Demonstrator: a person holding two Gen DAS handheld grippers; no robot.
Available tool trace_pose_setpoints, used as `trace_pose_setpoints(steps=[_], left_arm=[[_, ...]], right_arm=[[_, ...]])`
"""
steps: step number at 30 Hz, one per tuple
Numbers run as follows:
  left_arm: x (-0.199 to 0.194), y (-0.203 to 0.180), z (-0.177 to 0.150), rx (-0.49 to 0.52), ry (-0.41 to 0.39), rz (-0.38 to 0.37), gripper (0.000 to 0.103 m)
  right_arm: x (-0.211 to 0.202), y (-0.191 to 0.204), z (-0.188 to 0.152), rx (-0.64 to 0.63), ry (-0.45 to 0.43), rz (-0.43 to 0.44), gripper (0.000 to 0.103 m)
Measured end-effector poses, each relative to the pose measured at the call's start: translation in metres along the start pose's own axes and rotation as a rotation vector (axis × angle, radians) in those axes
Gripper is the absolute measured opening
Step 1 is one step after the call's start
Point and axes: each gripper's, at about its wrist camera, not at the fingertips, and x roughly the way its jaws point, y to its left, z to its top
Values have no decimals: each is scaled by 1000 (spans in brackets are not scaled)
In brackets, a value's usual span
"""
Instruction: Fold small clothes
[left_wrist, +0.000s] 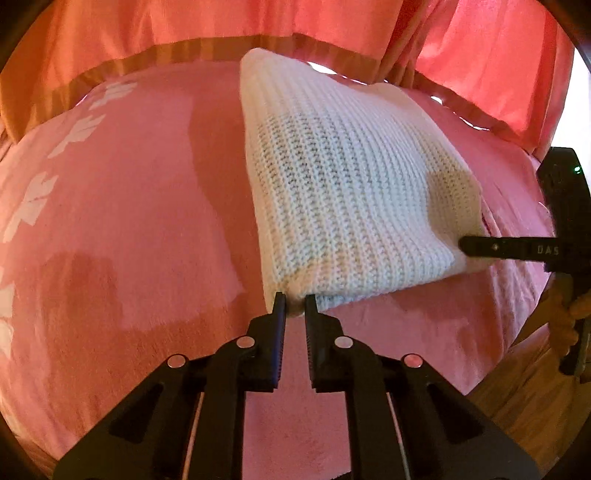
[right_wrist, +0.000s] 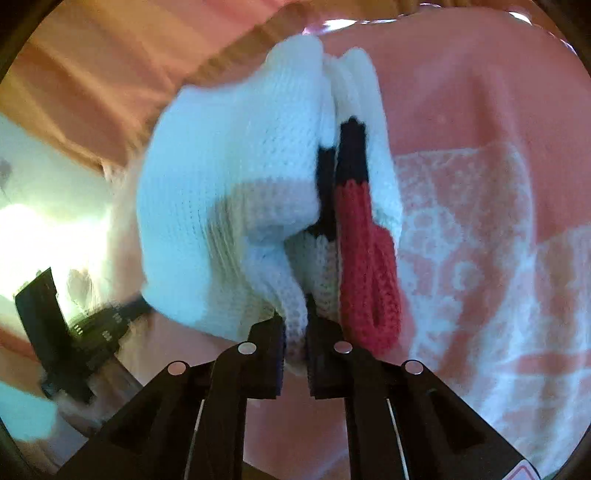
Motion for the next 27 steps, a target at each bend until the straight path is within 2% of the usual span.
trace_pose_setpoints(steps=[2,4,6,7,8,9,10,13,15,18,21,23,24,25,26,27], left_arm=[[-3,4,-1,-21,7,-24,10],[-8,6,-2,-20,-1,-47,13],[-14,4,-4,-3,-16,-55,15],[-20,3,-4,6,-27,-69,20],[-25,1,-3,10,-36,-81,37],[-30,1,-2,11,-51,-96,45],[-38,0,1,6,-81,-111,59],[-50,-3,13,21,-128,-138,65],[-51,-4,20,28,-138,-139,71],[-37,-10,24,69,-119,-126,71],[-13,-12,20,91,-76,-127,71],[0,-13,15,93,-43,-151,61],[4,-14,14,95,-40,-133,56],[5,-14,15,99,-42,-119,41],[4,-12,16,102,-43,-110,25],[2,-8,18,93,-38,-121,20]], right_arm=[[-17,11,6,-24,-41,10,16],[-32,18,11,-41,-72,-15,28],[-47,20,22,-50,-103,-18,32],[-50,24,30,-57,-110,-11,32],[-51,26,36,-63,-116,-9,33],[-55,28,42,-73,-119,-9,39],[-51,33,54,-87,-112,-21,46],[-51,35,69,-116,-87,-66,52],[-58,31,68,-109,-80,-60,54],[-61,20,52,-78,-75,-21,60],[-50,7,36,-6,-35,55,60],[-36,7,26,-4,-5,47,59],[-30,8,23,-14,1,28,37],[-26,10,21,-26,-6,10,9],[-28,11,21,-21,-11,11,9],[-40,14,20,-21,-56,16,8]])
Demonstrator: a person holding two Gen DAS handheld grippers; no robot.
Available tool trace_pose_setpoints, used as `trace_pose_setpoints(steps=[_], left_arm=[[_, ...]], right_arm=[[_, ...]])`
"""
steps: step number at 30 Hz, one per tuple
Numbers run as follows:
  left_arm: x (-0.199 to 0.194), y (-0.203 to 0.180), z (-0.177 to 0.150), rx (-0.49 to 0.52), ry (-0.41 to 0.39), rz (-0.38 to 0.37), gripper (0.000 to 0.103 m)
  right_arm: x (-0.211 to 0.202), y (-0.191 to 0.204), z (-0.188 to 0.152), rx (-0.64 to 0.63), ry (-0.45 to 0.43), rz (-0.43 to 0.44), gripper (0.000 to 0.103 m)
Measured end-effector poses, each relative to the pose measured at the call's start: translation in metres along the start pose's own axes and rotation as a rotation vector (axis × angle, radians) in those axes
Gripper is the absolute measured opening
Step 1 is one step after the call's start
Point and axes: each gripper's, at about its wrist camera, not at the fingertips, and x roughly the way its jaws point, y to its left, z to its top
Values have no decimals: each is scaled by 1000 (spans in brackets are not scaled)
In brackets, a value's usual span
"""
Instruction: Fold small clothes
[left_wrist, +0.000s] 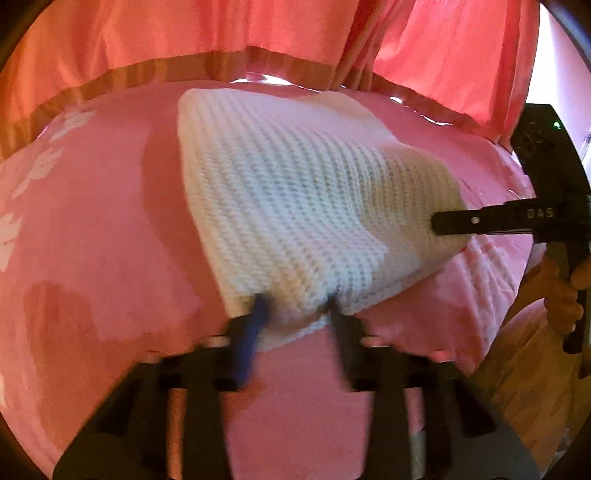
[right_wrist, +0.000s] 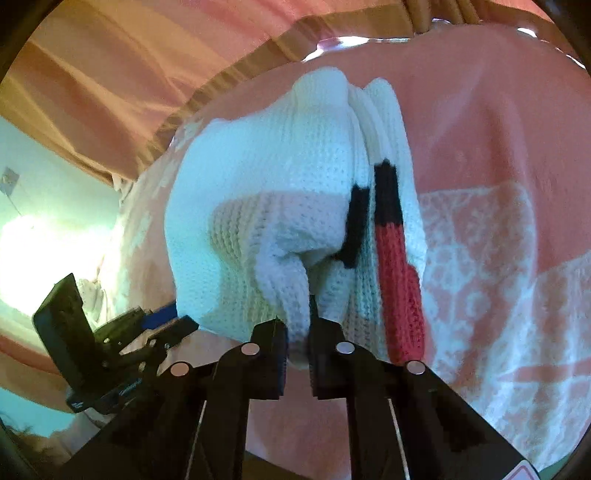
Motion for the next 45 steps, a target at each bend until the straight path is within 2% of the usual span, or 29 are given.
trace_pose_setpoints(steps=[1,3,4,5,6,7,8,10,12,13,14,16,18,19,23,25,26,29,30,31,33,35,36,37,40,41,43,44,45], left_arm=[[-5,7,2,-23,8,-36,12],[-13,15,3,-28,15,-39,10],[-13,18,0,-14,25,-17,10],[-11,20,-2,-12,37,-6,10],[-6,21,-6,-20,56,-2,11],[-3,23,-9,-31,61,-9,11],[-4,22,-10,-30,55,-8,14],[-13,18,-8,-12,48,-12,15],[-25,17,-5,-11,37,-13,29],[-36,18,-1,-17,11,-21,50],[-43,19,3,-27,-16,-27,62],[-57,19,17,-46,-66,-50,64],[-60,18,34,-67,-91,-68,69],[-60,17,44,-80,-110,-70,75],[-46,11,73,-50,-145,-1,77],[-34,10,80,-16,-149,42,77],[-29,9,81,-8,-147,53,77],[-20,13,84,9,-156,62,78],[-15,16,84,1,-156,67,79],[-9,19,84,-12,-150,72,81],[1,24,83,-36,-119,75,81],[12,30,83,-59,-80,74,81],[13,32,83,-63,-76,77,81],[13,33,82,-66,-78,87,81],[9,36,82,-64,-94,112,81],[8,35,82,-64,-97,114,81],[9,35,82,-74,-93,114,81],[10,34,82,-74,-91,115,81],[10,33,82,-71,-91,120,81]], right_arm=[[-11,4,-1,-13,-33,-2,8],[-32,10,-5,-35,-81,-27,8],[-32,9,-8,-41,-68,-56,9],[-20,3,-10,-45,-20,-95,9],[3,-7,-14,-39,68,-154,10],[15,-12,-17,-31,108,-185,11],[19,-14,-19,-21,117,-188,12],[4,-4,-16,-35,67,-165,27],[-19,4,-11,-44,-2,-171,43],[-31,10,-4,-53,-40,-164,44],[-38,12,3,-54,-64,-152,45],[-45,12,24,-48,-104,-111,55],[-34,12,46,-58,-115,-108,60],[-17,11,61,-65,-93,-113,60],[43,-6,89,-68,-21,-147,59],[62,-7,95,-85,-5,-155,18],[62,-6,97,-87,-22,-162,17],[21,9,96,-155,-182,-151,16],[17,6,96,-156,-207,-160,16],[22,1,98,-146,-198,-178,17],[64,-23,101,-134,-40,-263,19],[61,-28,103,-108,-48,-233,20],[47,-23,103,-112,-89,-214,21],[25,-18,98,-93,-166,-184,23],[-11,-4,76,-86,-262,-98,23],[-16,3,65,-100,-258,-84,23],[-2,6,51,-126,-180,-93,20],[19,-1,45,-121,-95,-165,19],[33,-8,41,-120,-39,-232,12]])
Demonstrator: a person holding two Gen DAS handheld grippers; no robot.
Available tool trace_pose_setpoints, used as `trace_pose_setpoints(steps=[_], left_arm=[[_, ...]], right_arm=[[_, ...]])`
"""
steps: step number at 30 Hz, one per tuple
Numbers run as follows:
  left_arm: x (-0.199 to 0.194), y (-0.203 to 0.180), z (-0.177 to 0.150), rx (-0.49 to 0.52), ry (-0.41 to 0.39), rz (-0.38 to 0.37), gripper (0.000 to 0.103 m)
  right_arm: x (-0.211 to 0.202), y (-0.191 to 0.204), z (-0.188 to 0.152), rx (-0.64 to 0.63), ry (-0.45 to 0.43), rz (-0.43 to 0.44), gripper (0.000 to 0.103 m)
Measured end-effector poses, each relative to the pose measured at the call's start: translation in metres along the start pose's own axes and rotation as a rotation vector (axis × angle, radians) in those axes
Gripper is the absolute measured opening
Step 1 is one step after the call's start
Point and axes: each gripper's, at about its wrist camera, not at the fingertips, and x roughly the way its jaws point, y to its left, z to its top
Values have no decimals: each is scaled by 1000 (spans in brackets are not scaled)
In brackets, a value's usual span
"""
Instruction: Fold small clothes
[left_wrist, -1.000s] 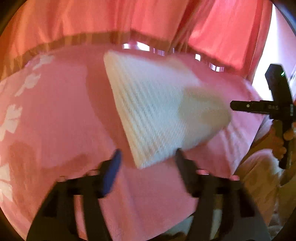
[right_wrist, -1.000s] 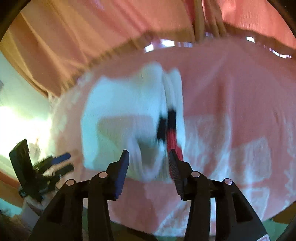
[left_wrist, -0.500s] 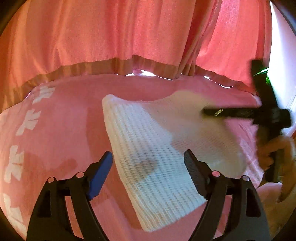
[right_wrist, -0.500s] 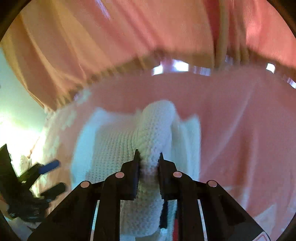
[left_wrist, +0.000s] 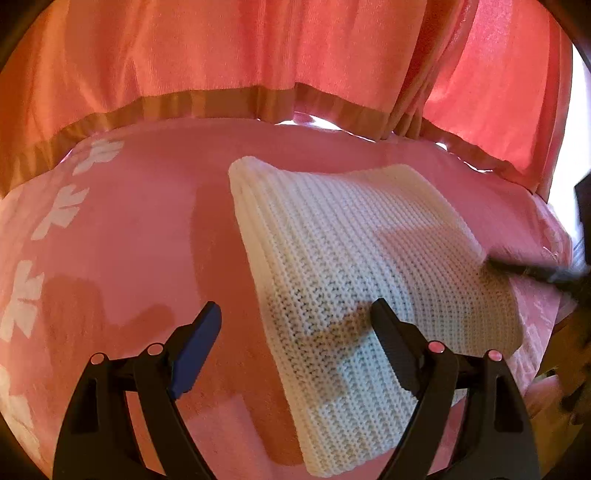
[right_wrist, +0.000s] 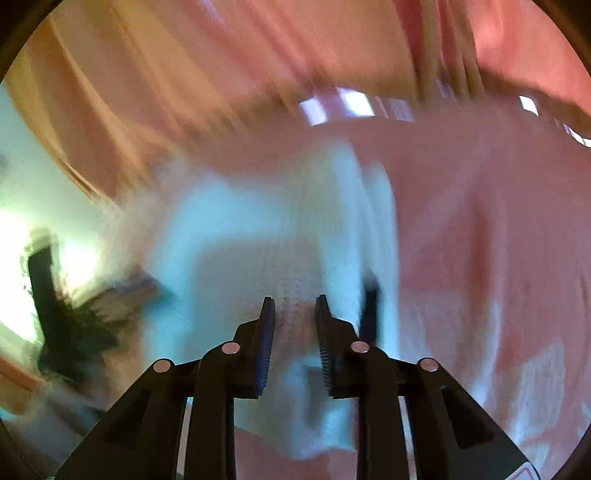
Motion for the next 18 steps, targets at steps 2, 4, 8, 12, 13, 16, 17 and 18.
trace_pose_setpoints(steps=[2,4,8,12,13,16,17,18], left_arm=[[0,-4,0,12,-2,9,81],[-1,-8,-2,16,-5,18,81],[-1,-15,-4,19,5,24,81],[-1,-21,-5,26,10,25,81],[-1,-22,-5,29,10,30,81],[-1,-24,-5,24,18,26,81],[-1,-25,-4,21,20,19,81],[-2,-25,-3,16,19,11,81]], right_arm=[[-9,0,-1,-3,-18,-12,12],[-40,6,3,7,-100,2,13],[-26,7,-8,8,-55,-32,13],[-8,15,-18,-21,-19,-83,12],[-14,17,-17,-26,-27,-90,14],[-23,19,-13,10,-46,-58,18],[-28,16,-13,19,-56,-50,21],[-33,14,-11,25,-70,-49,31]])
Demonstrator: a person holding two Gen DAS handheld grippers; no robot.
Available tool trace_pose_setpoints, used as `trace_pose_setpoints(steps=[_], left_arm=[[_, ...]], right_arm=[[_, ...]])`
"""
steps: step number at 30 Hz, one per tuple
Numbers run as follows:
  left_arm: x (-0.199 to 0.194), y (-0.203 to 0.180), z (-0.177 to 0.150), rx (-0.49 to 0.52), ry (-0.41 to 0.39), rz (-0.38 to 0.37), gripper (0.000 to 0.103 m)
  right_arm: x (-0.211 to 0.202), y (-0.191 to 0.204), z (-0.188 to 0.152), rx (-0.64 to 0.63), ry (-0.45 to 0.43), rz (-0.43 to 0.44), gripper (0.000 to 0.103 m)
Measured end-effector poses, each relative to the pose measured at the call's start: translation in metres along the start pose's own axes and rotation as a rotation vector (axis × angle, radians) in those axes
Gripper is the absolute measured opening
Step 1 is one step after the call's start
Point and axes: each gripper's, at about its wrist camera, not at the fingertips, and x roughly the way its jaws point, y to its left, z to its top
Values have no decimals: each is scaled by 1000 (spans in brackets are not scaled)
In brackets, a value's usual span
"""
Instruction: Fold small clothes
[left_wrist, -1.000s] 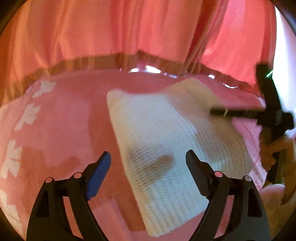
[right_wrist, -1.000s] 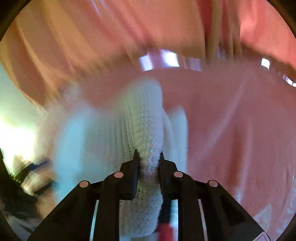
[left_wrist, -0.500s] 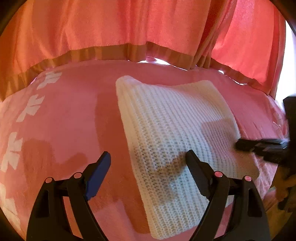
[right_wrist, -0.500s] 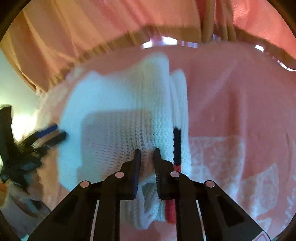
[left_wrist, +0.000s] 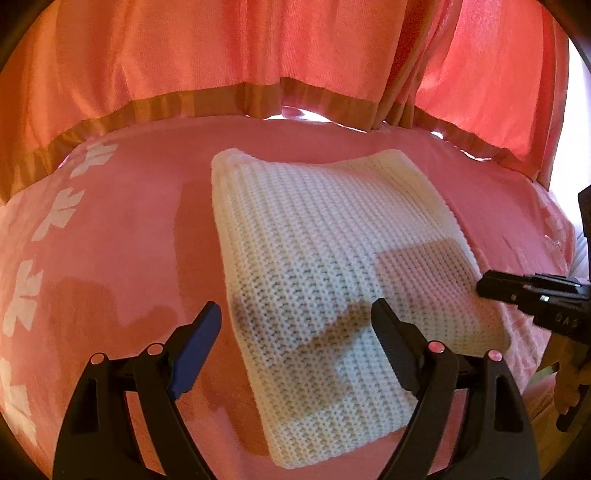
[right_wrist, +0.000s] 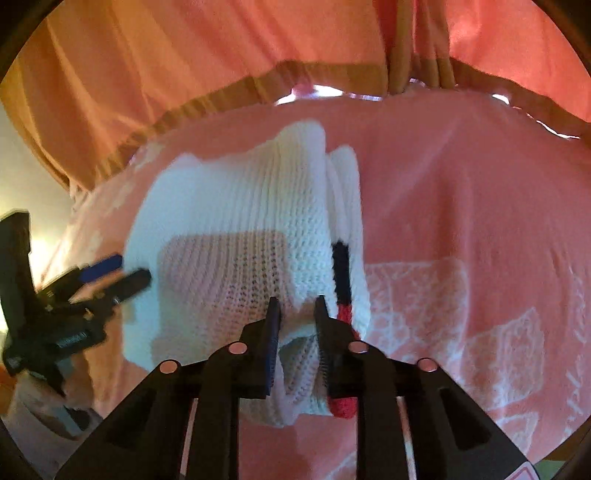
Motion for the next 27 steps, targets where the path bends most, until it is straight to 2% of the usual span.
trace_pose_setpoints(steps=[1,3,4,7,12,14,17,22,23,24,25,26,27], left_arm=[[-2,1,2,-10,-7,-13,84],[-5,4,5,-48,-25,-61,88],[-6,11,8,-91,-32,-96,91],[0,25,17,-178,-18,-141,95],[34,47,22,-319,70,-198,95],[47,53,18,-367,110,-222,95],[61,56,12,-411,148,-269,97],[68,51,11,-401,127,-282,98],[68,50,11,-396,120,-282,98],[68,48,12,-387,113,-283,98],[68,45,12,-374,105,-281,96],[68,43,13,-366,101,-292,83],[67,42,15,-363,101,-295,81]], right_arm=[[-5,-2,4,6,-18,-7,47],[-14,-8,11,18,-50,-24,66],[-13,-12,17,26,-55,-27,71],[3,-21,35,40,-12,5,76],[42,-30,46,100,90,102,78],[58,-30,44,115,130,107,78],[70,-31,41,128,172,140,83],[82,-40,40,210,210,228,88],[82,-39,41,197,210,230,86],[82,-37,41,182,203,226,77],[82,-36,41,182,195,243,61],[83,-35,41,192,199,265,55],[80,-35,41,213,189,286,46]])
